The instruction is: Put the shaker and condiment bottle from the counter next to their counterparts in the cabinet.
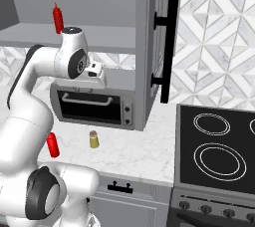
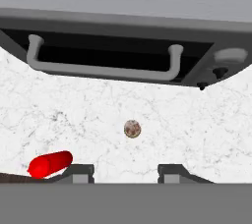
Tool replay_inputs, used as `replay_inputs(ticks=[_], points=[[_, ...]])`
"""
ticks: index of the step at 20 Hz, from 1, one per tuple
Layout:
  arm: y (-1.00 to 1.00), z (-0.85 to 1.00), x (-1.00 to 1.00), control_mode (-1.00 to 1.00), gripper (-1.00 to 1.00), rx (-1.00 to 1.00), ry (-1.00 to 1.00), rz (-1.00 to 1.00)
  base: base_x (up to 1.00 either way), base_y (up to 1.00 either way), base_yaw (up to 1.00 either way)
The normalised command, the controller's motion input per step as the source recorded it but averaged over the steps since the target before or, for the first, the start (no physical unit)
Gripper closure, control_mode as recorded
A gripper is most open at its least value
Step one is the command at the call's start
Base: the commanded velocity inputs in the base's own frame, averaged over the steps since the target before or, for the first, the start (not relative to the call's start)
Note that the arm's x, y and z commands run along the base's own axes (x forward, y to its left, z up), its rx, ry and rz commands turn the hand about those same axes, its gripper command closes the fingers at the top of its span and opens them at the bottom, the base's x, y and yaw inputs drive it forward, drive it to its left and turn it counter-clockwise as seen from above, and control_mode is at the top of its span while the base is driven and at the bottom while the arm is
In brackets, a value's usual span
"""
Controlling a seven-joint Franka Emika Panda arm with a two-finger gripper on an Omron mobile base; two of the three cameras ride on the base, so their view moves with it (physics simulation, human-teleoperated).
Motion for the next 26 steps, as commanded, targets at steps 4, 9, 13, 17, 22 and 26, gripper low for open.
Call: replay_inputs(ticks=[4,9,13,17,22,26], points=[[0.16,-0.1,-0.1,-1.0,-1.0,-0.08,-0.01,0.0,0.0,0.0,0.0],[0.32,-0.18,-0.28,-1.0,-1.0,-0.06,-0.07,0.12,0.0,0.0,0.0],[0.14,-0.28,-0.42,-1.0,-1.0,0.02,0.0,0.3,0.0,0.0,0.0],[0.06,-0.51,-0.43,-1.0,-1.0,0.06,0.0,0.4,0.0,0.0,0.0],[0.04,-0.55,-0.23,-1.0,-1.0,0.01,0.01,0.31,0.0,0.0,0.0],[0.0,-0.48,0.0,-1.0,-1.0,0.09,0.0,0.29,0.0,0.0,0.0]])
